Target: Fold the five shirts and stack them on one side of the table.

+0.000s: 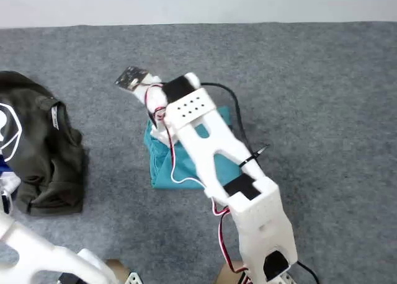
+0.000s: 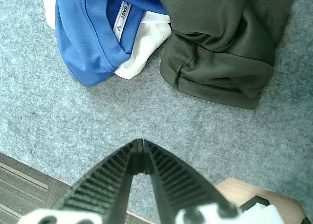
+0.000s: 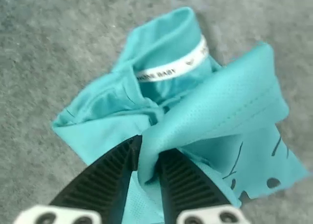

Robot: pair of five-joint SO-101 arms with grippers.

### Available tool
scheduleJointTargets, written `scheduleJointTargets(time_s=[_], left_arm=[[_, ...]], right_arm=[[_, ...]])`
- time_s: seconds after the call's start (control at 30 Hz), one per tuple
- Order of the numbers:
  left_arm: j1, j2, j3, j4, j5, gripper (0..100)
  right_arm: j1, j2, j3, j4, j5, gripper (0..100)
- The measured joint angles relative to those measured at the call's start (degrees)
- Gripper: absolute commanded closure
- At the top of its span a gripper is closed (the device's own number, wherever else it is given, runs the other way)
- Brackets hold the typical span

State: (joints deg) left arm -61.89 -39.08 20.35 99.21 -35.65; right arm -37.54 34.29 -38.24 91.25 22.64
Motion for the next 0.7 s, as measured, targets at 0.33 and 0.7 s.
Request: scheduleJointTargets(time_s=[0.33, 0.7], left_arm=[[0.0, 0.0, 0.0, 0.0, 0.0, 99], [0.0, 0.0, 0.0, 0.0, 0.0, 99]], right_arm=[[-3.08, 1.93, -1.49, 1.32, 0.0, 69.0], [-0.26, -1.76, -10.46, 9.14, 0.0, 99.7]])
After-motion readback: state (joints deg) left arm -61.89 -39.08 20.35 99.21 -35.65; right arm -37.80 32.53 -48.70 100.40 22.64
